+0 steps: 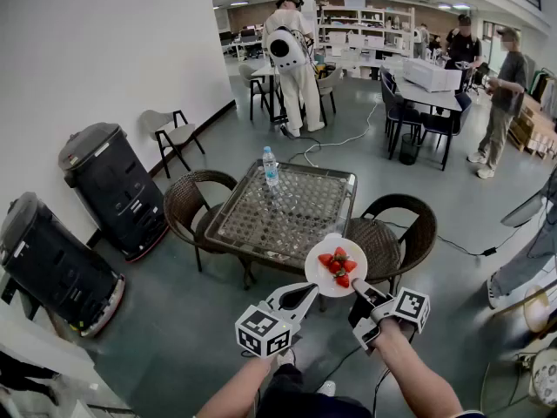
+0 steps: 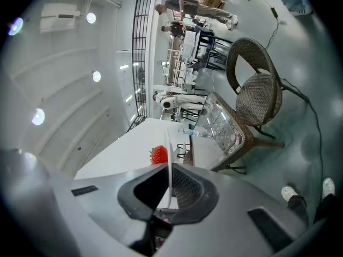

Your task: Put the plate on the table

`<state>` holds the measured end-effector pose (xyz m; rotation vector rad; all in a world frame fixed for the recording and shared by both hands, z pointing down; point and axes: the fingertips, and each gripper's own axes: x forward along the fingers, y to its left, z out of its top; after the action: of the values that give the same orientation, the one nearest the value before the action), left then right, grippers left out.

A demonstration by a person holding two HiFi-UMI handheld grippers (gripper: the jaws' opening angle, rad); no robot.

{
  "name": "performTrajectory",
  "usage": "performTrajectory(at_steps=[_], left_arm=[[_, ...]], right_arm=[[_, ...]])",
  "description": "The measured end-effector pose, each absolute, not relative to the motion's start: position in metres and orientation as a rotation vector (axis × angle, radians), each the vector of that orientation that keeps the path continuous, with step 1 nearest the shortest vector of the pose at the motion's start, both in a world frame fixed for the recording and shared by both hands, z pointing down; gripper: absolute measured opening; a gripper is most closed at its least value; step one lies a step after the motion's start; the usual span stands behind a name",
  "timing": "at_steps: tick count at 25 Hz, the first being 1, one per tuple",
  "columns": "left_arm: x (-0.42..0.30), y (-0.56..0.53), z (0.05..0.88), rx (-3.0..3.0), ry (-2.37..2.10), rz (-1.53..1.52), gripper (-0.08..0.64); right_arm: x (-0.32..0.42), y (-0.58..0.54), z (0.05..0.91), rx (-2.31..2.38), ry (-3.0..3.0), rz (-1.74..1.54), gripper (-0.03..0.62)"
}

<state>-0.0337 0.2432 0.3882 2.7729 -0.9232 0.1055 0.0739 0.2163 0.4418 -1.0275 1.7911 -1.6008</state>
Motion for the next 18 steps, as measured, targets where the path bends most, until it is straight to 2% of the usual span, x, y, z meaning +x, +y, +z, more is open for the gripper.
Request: performTrajectory(at_steps=[18], left_arm=[[-0.0294,0.2451,0.3928,2.768,-0.913,0.108,0.006]], right_arm=[[0.0785,0.2162,0.4483,-1.026,1.756,-1.610,0.018]])
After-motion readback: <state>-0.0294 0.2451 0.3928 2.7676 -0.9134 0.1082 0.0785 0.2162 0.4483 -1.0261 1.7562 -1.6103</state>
